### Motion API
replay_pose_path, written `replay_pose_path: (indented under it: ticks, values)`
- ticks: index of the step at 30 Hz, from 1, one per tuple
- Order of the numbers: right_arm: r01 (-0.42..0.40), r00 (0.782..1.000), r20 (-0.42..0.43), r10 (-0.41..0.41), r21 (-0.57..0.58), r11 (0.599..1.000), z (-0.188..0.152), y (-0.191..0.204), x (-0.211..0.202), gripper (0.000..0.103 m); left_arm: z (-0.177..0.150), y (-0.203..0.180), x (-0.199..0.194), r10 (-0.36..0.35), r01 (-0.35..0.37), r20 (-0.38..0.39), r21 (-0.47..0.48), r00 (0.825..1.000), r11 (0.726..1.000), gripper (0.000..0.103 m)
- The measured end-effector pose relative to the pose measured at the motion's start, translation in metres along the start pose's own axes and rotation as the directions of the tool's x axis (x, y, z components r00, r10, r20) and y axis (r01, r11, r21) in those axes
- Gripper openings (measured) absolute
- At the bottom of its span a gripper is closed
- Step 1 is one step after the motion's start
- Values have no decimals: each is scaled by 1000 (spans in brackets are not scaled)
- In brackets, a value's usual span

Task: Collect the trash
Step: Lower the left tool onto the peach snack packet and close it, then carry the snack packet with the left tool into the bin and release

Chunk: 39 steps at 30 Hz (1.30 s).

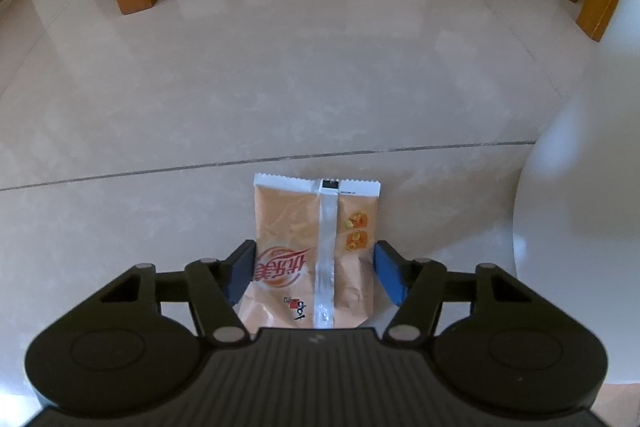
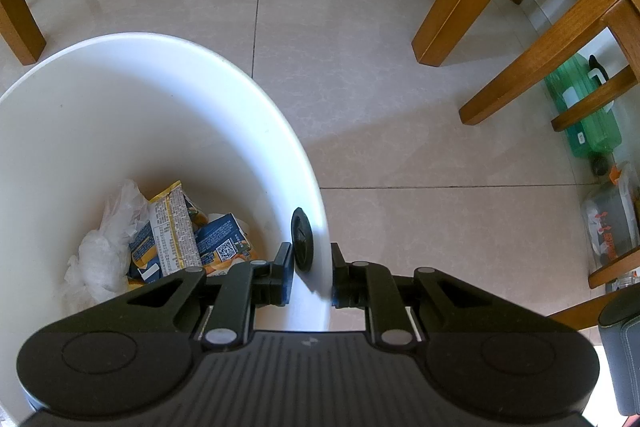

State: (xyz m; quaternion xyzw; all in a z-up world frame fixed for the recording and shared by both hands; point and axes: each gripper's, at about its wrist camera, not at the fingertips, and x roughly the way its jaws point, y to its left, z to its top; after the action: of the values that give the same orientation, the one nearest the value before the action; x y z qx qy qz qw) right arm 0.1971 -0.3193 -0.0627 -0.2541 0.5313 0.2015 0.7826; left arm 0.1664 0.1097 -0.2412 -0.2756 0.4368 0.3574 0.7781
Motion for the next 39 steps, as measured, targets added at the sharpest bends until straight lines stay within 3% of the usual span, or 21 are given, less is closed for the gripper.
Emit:
replay_pose_path:
  ticks: [9, 15, 18, 22, 26, 28, 32, 33, 35, 37, 39]
  values:
    - [-3, 1000, -2, 3, 7, 1000, 0, 0, 1, 20, 25, 9, -39, 3, -3, 15, 58, 1000, 998, 62]
    - [-8, 1000, -9, 8, 19, 1000, 4, 0, 1, 20, 66, 17, -108, -16, 9, 39, 163, 999, 987, 62]
    - [-7, 1000, -10, 7, 31, 1000, 5, 0, 2, 20, 93, 18, -160, -58, 43, 72, 197, 996, 980, 62]
    - [-8, 1000, -6, 9, 41, 999, 4, -1, 3, 20, 126, 8, -229, -164, 136, 118, 215, 979, 967, 62]
    - [-9, 1000, -4, 9, 42, 999, 3, -1, 3, 20, 141, -27, -281, -295, 262, 126, 226, 947, 938, 62]
    - [-10, 1000, -7, 11, 46, 999, 3, -2, 2, 20, 150, -37, -284, -352, 317, 122, 238, 928, 918, 63]
    - [-20, 1000, -11, 21, 58, 998, 3, -5, 3, 20, 131, -81, -299, -420, 395, 60, 243, 905, 886, 65]
    - [-22, 1000, -10, 23, 59, 998, 3, -5, 3, 20, 130, -88, -300, -434, 413, 42, 238, 900, 879, 68]
    - [-22, 1000, -9, 23, 55, 998, 3, -5, 2, 20, 125, -98, -303, -463, 449, 9, 224, 886, 865, 87]
    - [-25, 1000, -8, 26, 55, 998, 2, -6, 2, 19, 122, -105, -312, -465, 449, 29, 214, 885, 868, 90]
    - [-31, 999, -8, 31, 58, 998, 2, -7, 1, 19, 122, -103, -310, -441, 420, 45, 229, 896, 878, 94]
